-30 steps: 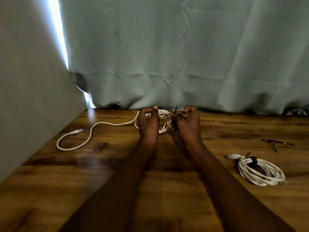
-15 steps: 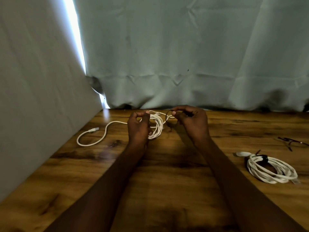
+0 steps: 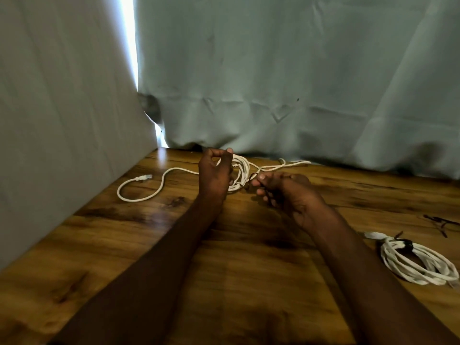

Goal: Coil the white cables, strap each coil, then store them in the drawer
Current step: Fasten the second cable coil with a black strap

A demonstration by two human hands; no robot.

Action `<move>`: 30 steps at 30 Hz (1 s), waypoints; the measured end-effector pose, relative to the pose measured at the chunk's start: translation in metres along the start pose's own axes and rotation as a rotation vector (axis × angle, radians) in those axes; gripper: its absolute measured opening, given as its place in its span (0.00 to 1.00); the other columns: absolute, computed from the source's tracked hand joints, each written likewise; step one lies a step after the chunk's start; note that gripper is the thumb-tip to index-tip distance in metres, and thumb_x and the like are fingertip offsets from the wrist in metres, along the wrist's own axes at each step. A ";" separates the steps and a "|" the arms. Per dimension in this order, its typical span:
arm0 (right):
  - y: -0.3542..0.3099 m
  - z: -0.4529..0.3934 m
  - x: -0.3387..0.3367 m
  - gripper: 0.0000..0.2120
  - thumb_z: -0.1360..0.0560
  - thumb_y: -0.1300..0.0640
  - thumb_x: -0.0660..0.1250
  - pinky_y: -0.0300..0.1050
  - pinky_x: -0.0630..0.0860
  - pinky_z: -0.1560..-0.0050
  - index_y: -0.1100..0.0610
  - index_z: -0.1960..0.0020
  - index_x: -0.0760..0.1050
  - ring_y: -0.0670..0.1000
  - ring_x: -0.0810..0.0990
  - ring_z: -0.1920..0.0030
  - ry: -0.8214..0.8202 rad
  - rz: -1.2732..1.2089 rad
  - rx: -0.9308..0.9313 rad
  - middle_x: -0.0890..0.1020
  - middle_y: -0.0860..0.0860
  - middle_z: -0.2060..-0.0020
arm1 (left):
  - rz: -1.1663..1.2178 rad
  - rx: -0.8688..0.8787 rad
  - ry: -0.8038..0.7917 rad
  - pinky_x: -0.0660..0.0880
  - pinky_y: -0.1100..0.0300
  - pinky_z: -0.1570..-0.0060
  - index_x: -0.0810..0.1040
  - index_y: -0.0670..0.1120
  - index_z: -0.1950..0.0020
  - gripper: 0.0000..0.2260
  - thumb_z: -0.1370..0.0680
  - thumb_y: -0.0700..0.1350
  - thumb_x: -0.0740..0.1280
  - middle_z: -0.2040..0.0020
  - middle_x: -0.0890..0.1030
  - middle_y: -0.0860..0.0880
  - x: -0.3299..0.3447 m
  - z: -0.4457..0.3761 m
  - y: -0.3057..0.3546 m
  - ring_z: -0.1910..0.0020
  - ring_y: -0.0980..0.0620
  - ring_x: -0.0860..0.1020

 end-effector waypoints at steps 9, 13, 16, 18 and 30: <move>0.027 -0.002 0.011 0.05 0.24 0.63 0.71 0.41 0.77 0.62 0.59 0.50 0.85 0.49 0.82 0.66 0.050 -0.141 0.121 0.86 0.55 0.61 | -0.092 0.134 -0.292 0.73 0.55 0.66 0.75 0.46 0.53 0.10 0.20 0.51 0.71 0.65 0.79 0.47 0.049 0.029 0.013 0.68 0.52 0.77; 0.026 -0.003 0.007 0.08 0.24 0.63 0.69 0.43 0.77 0.63 0.59 0.47 0.85 0.48 0.80 0.68 0.072 -0.161 0.151 0.85 0.54 0.61 | -0.026 0.132 -0.327 0.70 0.61 0.70 0.74 0.42 0.53 0.08 0.18 0.44 0.69 0.69 0.78 0.50 0.055 0.035 0.023 0.73 0.55 0.75; 0.026 -0.001 0.002 0.08 0.25 0.64 0.68 0.42 0.72 0.69 0.63 0.50 0.85 0.49 0.77 0.73 0.129 -0.084 0.155 0.82 0.55 0.67 | -0.018 0.126 -0.325 0.69 0.64 0.73 0.74 0.43 0.52 0.07 0.17 0.44 0.68 0.71 0.77 0.52 0.057 0.042 0.026 0.76 0.56 0.73; 0.022 0.003 0.002 0.05 0.26 0.67 0.68 0.43 0.70 0.71 0.64 0.56 0.83 0.51 0.75 0.74 0.173 -0.054 0.134 0.81 0.56 0.70 | -0.036 0.129 -0.310 0.69 0.63 0.73 0.74 0.45 0.52 0.08 0.17 0.46 0.67 0.70 0.78 0.52 0.058 0.045 0.028 0.76 0.55 0.73; 0.016 0.002 0.019 0.18 0.19 0.59 0.62 0.35 0.66 0.74 0.56 0.68 0.70 0.44 0.68 0.78 -0.021 -0.510 0.194 0.71 0.48 0.78 | -0.022 0.072 -0.403 0.74 0.59 0.70 0.73 0.42 0.49 0.09 0.16 0.47 0.65 0.64 0.80 0.41 0.072 0.057 0.017 0.70 0.49 0.77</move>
Point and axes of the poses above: each hand's wrist, its own z-axis away from the middle knuckle, its own x-axis out of the palm, y = z × x, the point moved 10 cm from there along -z, towards the middle knuckle
